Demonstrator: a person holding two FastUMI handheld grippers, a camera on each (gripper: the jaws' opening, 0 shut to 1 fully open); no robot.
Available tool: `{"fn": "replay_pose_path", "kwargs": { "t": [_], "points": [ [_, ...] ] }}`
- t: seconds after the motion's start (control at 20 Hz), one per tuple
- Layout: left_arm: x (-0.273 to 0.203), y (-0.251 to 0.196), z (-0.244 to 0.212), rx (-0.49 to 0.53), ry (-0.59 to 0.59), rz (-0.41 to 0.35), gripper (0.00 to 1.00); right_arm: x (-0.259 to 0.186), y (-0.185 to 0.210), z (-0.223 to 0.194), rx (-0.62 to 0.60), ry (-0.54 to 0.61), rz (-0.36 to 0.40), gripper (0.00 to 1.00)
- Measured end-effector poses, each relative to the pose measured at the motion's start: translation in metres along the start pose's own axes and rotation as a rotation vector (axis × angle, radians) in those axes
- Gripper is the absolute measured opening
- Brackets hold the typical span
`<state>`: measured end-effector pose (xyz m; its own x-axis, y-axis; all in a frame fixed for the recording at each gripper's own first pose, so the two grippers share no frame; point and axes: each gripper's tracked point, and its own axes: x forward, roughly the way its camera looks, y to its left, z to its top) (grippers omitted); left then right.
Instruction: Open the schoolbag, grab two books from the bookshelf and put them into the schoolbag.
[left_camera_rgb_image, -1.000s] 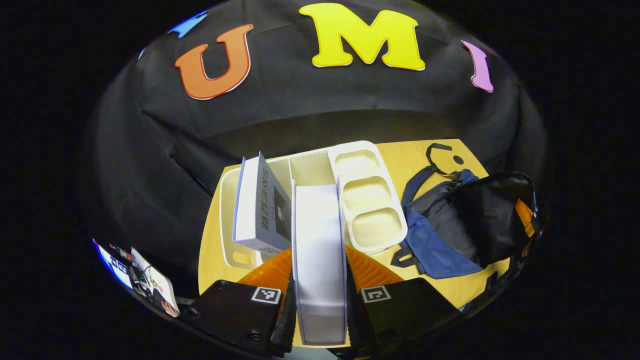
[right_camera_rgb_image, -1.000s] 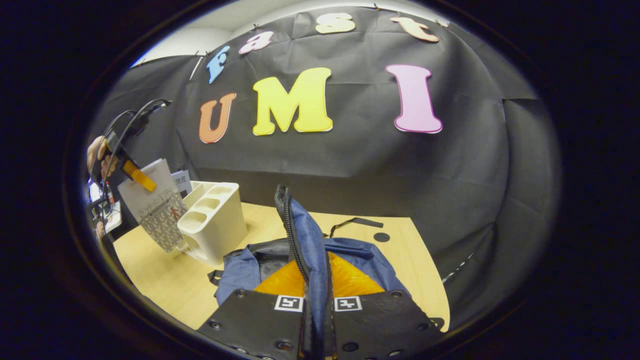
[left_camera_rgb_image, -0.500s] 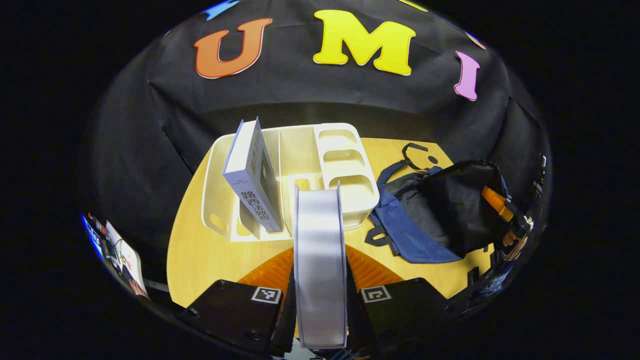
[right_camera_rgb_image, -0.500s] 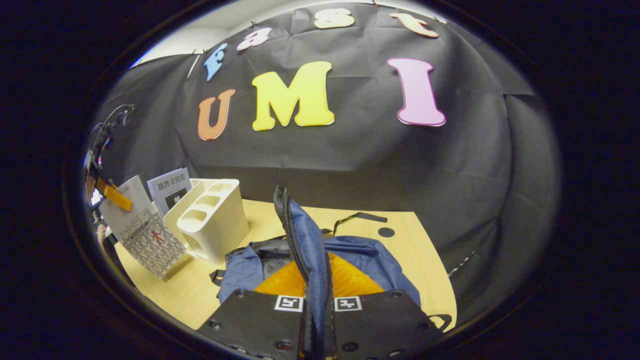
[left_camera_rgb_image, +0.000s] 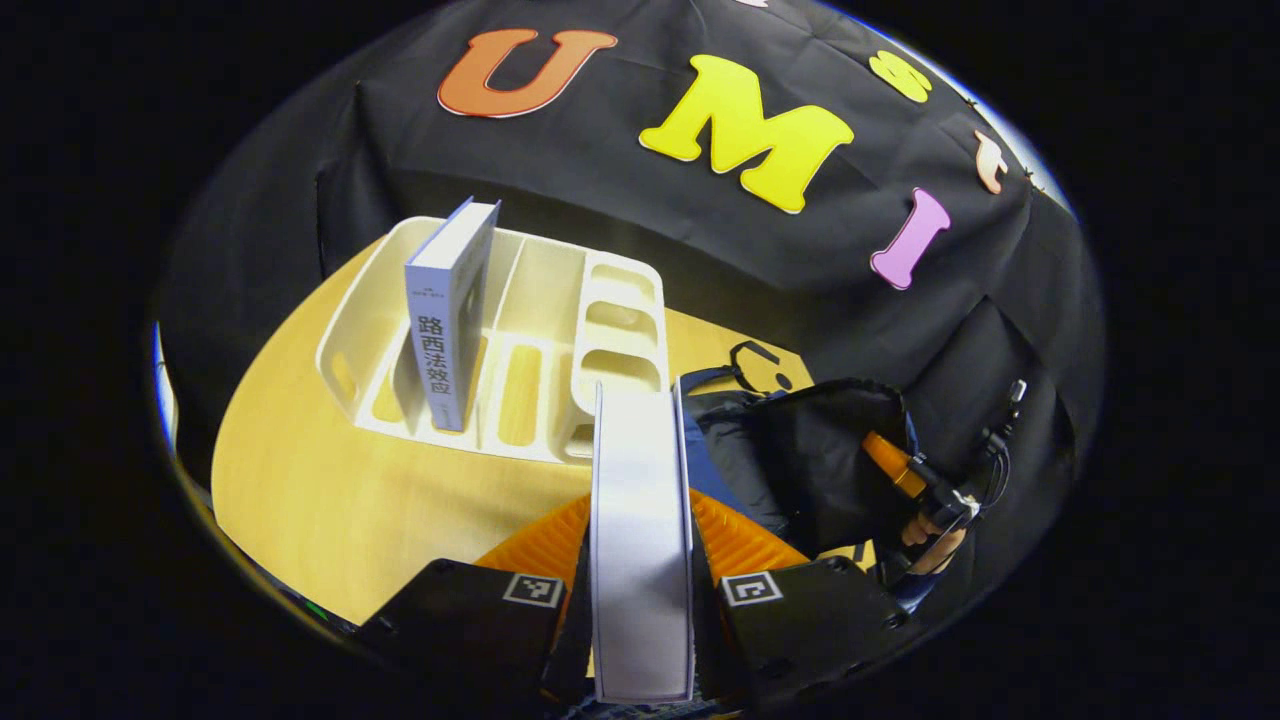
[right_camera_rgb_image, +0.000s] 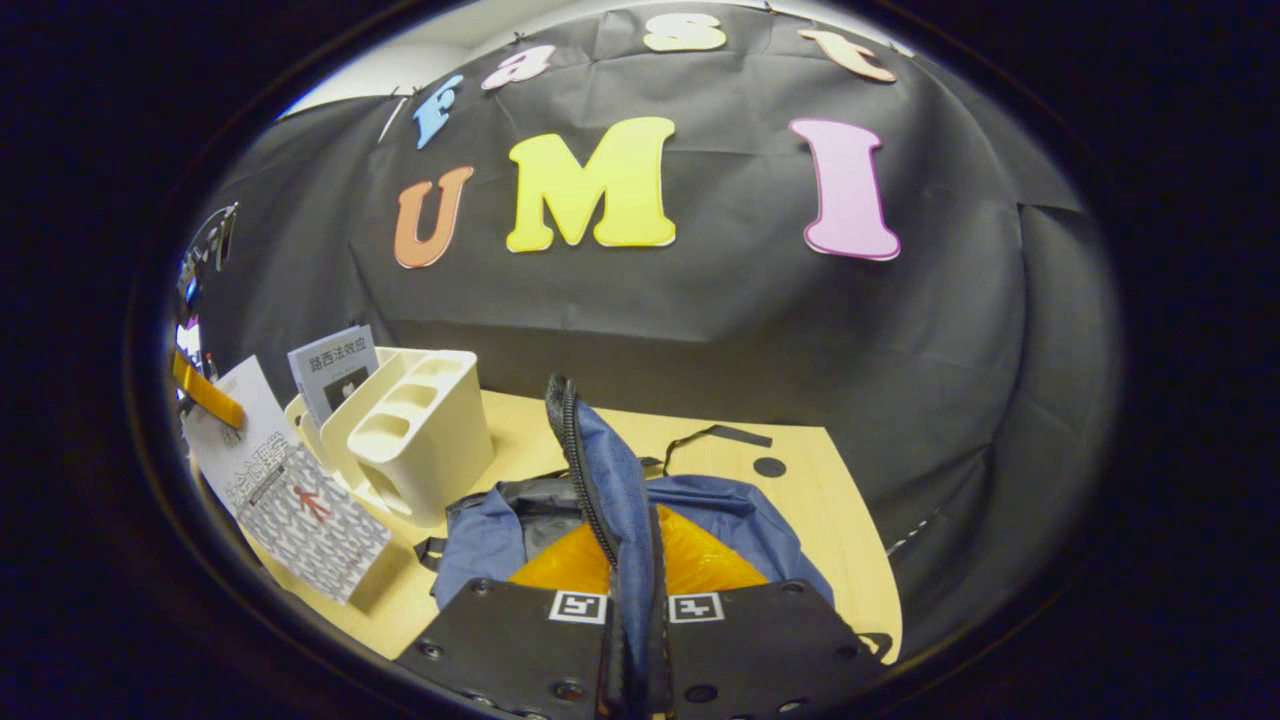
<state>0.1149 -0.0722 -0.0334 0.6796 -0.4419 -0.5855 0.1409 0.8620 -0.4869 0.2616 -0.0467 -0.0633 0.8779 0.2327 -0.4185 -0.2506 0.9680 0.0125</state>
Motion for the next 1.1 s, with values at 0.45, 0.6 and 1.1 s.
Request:
{"fn": "replay_pose_path", "kwargs": {
  "t": [0.45,0.6,1.1],
  "points": [
    [0.057,-0.067,0.011,-0.215,-0.061,-0.226,0.43,-0.017,-0.015,0.026,-0.022,-0.04,-0.04,0.08],
    [0.087,-0.091,0.017,-0.269,-0.089,-0.271,0.43,-0.021,-0.015,0.029,-0.032,-0.048,-0.047,0.08],
    [0.204,-0.148,0.0,-0.384,-0.068,-0.295,0.43,-0.029,-0.017,0.036,0.025,-0.059,-0.02,0.08]
  ]
}}
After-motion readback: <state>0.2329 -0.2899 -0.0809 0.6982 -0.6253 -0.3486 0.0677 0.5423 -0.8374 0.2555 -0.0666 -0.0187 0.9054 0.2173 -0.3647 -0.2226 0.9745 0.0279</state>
